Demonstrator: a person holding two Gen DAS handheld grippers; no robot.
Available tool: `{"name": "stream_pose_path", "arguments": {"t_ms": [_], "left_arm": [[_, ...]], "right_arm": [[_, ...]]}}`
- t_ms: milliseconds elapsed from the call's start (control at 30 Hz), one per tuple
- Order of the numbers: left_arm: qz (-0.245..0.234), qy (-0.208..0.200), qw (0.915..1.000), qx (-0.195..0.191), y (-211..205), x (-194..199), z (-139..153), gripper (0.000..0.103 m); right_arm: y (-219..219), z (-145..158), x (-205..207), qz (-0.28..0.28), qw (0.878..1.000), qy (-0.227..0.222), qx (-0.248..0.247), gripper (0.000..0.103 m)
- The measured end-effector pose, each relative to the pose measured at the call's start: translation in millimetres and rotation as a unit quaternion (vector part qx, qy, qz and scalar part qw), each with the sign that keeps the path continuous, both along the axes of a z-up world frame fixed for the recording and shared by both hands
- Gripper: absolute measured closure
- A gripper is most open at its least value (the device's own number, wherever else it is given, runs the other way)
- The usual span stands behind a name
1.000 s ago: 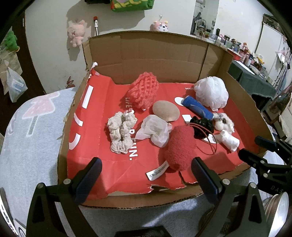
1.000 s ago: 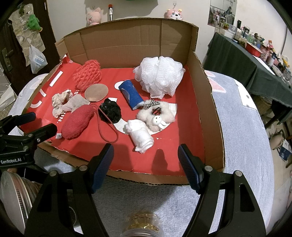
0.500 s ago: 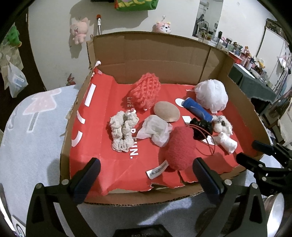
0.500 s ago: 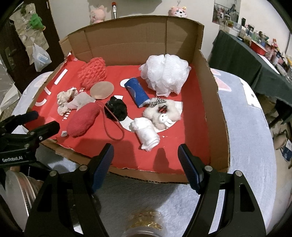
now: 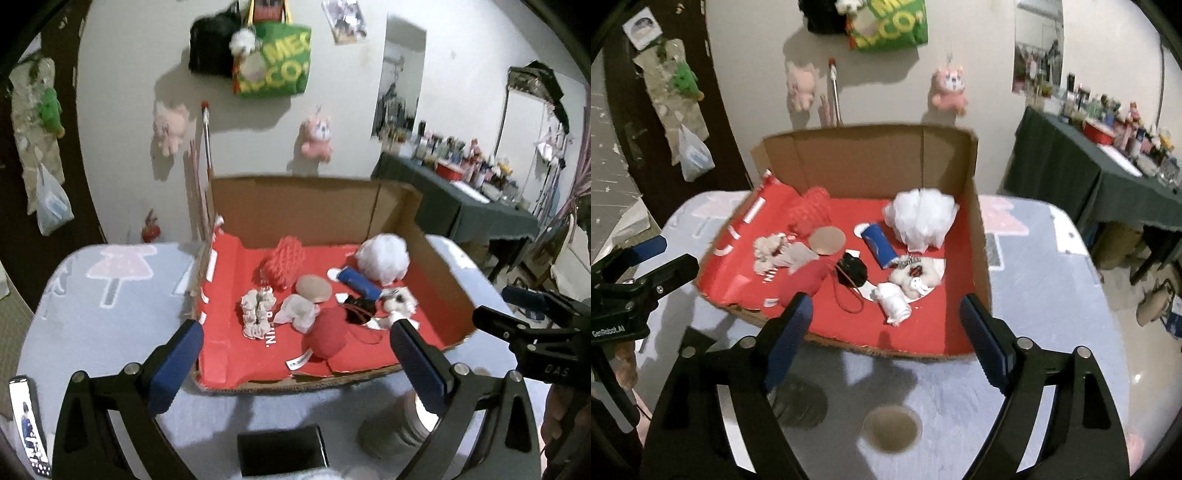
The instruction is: Organize soft objects
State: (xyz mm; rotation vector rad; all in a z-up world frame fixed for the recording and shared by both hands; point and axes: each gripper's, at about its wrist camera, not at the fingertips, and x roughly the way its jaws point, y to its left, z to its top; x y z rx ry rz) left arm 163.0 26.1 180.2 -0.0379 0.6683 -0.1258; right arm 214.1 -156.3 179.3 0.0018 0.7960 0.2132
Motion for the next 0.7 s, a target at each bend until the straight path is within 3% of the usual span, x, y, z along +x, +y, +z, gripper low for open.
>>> {"name": "stream_pose_path", "arguments": {"t_ms": [67, 167, 300, 467, 700], "left_arm": [[0.000, -0.019, 0.9998, -0.001, -2.0, -20.3, 6.6, 0.000], [-0.002, -0.042, 0.9991, -0.010, -4.6, -52.4, 9.3, 0.000], [-0.002, -0.064, 0.9979, -0.010, -10.2, -91.3, 1.5, 0.000], [-0.002, -0.071, 0.9975, 0.002, -17.3, -125.9, -22.4, 0.000], [0.007, -0.026, 0.9996, 0.011, -24.5, -130.5, -78.1, 0.000]], "right_arm": [[0.4, 9.1, -20.5, 0.003, 1.000, -0.018, -0.002, 0.021], [1.1, 18.1, -55.3, 0.009, 0.999, -0.048, -0.002, 0.011], [3.2, 15.2, -98.3, 0.005, 0.996, -0.083, -0.012, 0.010], [3.3, -13.7, -138.3, -0.003, 0.996, -0.085, -0.006, 0.010], [4.3, -66.6, -157.1, -0.015, 0.998, -0.066, -0.013, 0.010]]}}
